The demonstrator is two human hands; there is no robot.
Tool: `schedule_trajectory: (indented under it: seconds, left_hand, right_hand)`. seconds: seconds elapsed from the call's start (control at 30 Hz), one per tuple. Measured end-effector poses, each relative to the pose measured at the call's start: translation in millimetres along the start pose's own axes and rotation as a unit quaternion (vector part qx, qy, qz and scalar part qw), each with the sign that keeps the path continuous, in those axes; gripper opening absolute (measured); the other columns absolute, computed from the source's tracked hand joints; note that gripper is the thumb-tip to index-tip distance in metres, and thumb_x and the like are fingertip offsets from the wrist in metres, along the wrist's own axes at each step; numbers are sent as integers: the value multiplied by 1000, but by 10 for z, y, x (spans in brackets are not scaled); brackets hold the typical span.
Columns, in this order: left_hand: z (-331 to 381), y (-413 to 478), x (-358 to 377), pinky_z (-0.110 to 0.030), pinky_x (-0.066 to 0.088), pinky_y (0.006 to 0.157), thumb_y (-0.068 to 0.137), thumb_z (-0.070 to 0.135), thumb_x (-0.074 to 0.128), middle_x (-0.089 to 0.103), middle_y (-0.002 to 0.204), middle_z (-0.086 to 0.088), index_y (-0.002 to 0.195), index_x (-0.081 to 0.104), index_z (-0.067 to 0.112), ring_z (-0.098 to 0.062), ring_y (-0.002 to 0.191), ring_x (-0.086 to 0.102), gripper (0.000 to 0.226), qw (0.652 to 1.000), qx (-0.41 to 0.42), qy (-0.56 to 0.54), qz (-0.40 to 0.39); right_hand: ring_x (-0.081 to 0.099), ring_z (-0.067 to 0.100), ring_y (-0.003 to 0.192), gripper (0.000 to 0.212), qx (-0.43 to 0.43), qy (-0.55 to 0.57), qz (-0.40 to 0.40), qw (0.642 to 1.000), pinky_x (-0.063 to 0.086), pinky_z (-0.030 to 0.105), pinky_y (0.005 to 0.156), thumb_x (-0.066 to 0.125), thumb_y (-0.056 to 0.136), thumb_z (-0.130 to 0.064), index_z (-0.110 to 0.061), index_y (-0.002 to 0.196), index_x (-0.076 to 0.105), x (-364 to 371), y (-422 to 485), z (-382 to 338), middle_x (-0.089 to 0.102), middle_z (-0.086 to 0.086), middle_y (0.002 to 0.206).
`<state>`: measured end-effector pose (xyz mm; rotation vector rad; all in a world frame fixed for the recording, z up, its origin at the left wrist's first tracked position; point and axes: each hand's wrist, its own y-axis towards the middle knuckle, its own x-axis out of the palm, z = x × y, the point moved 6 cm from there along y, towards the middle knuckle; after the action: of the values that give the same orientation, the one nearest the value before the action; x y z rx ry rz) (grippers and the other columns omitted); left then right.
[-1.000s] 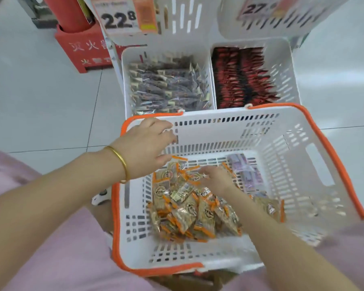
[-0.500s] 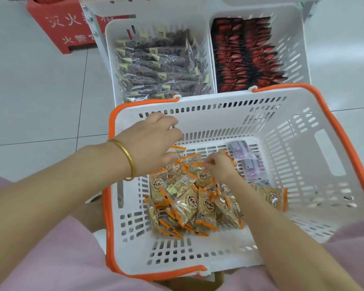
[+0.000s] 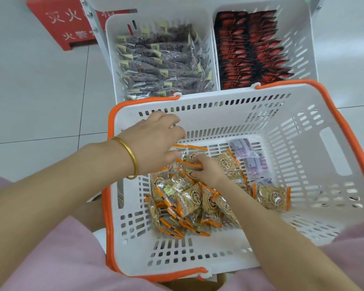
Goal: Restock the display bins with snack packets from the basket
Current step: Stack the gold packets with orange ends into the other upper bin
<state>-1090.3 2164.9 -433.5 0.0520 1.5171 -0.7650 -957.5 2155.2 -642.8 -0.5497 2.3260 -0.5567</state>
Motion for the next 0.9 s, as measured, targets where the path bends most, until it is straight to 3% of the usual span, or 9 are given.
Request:
schedule_trajectory:
  seconds: [0.1, 0.2, 0.3, 0.37, 0.47, 0.6, 0.73, 0.9]
  left_hand:
    - [-16, 0, -5, -35, 25, 111, 95, 42, 41, 17, 152, 0, 140, 33, 25, -19, 138, 12, 49, 1000, -3, -1, -1]
    - [-32, -3, -12, -35, 23, 112, 96, 42, 42, 16, 152, 0, 141, 32, 26, -20, 139, 11, 49, 1000, -9, -4, -4]
    - [-37, -11, -13, -35, 23, 113, 96, 42, 42, 15, 153, 0, 141, 32, 26, -20, 140, 10, 49, 1000, -12, -7, -7]
    - [-39, -13, -9, -35, 23, 113, 96, 42, 42, 15, 153, 0, 141, 32, 27, -19, 140, 9, 49, 1000, -13, -10, -6]
    - [-42, -17, 4, -34, 22, 112, 96, 43, 41, 15, 152, 0, 140, 32, 27, -19, 139, 10, 48, 1000, -17, -14, -10]
    - [-30, -1, 21, -35, 24, 112, 95, 43, 41, 15, 152, 0, 139, 34, 26, -19, 138, 10, 48, 1000, -21, -14, -18]
    - [-10, 38, 27, -36, 23, 113, 96, 44, 41, 12, 154, 0, 140, 32, 26, -19, 140, 7, 49, 999, -20, -12, -25]
    - [11, 87, 23, -37, 23, 113, 96, 42, 43, 13, 154, 0, 141, 30, 27, -20, 140, 9, 50, 999, -21, -28, -31]
  right_hand:
    - [58, 15, 73, 26, 3, 89, 65, 994, 46, 22, 57, 70, 83, -12, -15, 106, 58, -210, 7, -70, 62, 0, 88]
    - [54, 15, 64, 18, 28, 155, 113, 981, 42, 20, 53, 71, 83, -17, -8, 95, 61, -404, 40, -7, 66, 3, 81]
    - [43, 7, 55, 33, 88, 160, 126, 975, 34, 12, 42, 69, 85, -22, -2, 110, 60, -441, 63, 167, 49, -7, 66]
    - [40, 5, 53, 37, 114, 165, 104, 974, 33, 16, 44, 67, 88, -25, -10, 119, 52, -363, 84, 241, 42, -9, 65]
    - [49, 5, 65, 40, 124, 220, 82, 964, 36, 21, 55, 64, 90, -23, -4, 123, 53, -247, 132, 223, 53, -8, 74]
    - [54, 19, 84, 27, 138, 245, 82, 956, 40, 27, 66, 66, 89, -24, -3, 105, 61, -139, 160, 193, 60, 1, 85]
    - [54, 12, 74, 17, 122, 281, 123, 944, 38, 20, 58, 66, 88, -19, -3, 94, 65, -179, 83, 185, 60, -2, 77]
    - [55, 17, 69, 13, 44, 277, 158, 947, 44, 27, 60, 67, 87, -19, -7, 83, 67, -555, -101, -98, 62, 0, 71]
